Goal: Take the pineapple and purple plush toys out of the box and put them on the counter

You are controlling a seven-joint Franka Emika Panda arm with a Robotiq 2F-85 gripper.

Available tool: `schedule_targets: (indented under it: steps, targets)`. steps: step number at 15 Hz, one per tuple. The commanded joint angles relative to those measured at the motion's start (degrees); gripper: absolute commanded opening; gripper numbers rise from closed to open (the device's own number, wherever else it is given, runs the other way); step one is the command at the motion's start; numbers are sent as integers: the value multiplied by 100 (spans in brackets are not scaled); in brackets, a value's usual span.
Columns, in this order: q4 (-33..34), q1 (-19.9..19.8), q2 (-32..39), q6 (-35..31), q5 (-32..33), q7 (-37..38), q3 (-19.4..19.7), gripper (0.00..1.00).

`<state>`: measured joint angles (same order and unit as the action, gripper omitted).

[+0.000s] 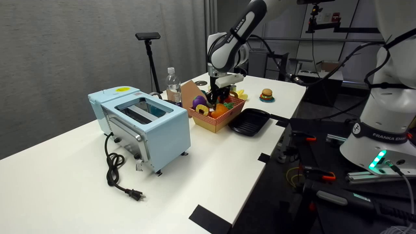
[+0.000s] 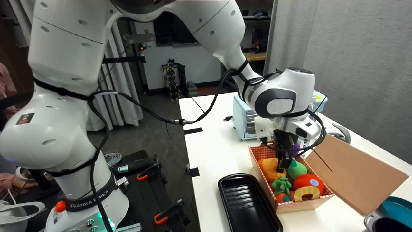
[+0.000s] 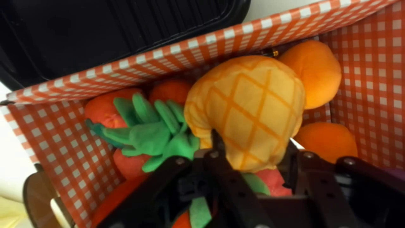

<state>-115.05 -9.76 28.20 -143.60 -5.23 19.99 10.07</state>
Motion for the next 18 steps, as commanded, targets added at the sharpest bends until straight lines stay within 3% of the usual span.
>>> schedule_targets:
  steps: [1, 2, 4, 12, 18]
  targets:
    - [-89, 8, -42, -114, -114, -85, 66, 12]
    - [-147, 43, -93, -137, -84, -58, 79, 5]
    - [-370, 137, -309, -245, -32, -12, 82, 1]
    - [-1545, 654, -1585, -890, 193, 133, 35, 3]
    - [-2054, 777, -2186, -958, 298, 215, -104, 3]
